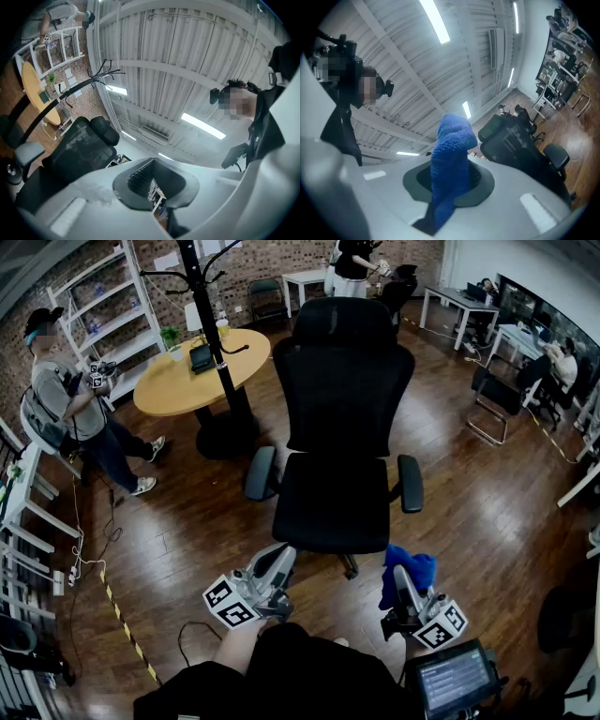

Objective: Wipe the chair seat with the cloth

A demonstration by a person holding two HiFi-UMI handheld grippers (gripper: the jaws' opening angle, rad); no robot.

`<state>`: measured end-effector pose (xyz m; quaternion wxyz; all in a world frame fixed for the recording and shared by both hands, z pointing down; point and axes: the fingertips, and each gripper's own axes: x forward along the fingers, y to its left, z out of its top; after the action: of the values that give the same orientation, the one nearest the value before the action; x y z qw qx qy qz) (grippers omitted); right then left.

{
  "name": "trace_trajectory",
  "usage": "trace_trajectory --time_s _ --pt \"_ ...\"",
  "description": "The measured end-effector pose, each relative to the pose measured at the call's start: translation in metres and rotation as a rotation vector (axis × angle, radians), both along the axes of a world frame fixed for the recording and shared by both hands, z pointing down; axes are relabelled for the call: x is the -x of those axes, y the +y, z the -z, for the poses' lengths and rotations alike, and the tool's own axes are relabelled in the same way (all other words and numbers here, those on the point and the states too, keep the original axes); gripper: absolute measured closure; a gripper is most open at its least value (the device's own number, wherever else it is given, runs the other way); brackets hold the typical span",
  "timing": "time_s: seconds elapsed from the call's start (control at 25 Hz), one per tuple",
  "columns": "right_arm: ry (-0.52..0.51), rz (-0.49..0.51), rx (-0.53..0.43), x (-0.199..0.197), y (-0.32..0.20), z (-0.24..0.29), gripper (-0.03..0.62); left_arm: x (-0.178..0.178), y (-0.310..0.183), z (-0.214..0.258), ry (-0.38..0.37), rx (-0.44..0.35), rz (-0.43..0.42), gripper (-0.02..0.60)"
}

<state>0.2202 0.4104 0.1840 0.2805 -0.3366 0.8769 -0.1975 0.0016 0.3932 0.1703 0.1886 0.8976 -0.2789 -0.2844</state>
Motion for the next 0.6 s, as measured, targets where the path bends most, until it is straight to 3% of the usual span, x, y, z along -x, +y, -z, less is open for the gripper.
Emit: trace_trajectory --time_s 0.24,0.6 --pt "0.016 0.012 0.009 0.009 -0.049 -0.012 0.546 0.014 -0.049 -0.005 -0.018 -0.022 0.026 0.591" --pt "0.061 -0.048 0.031 0.058 -0.203 -0.011 0.546 0.067 -0.217 -0.021 0.026 0.013 -0.015 0.591"
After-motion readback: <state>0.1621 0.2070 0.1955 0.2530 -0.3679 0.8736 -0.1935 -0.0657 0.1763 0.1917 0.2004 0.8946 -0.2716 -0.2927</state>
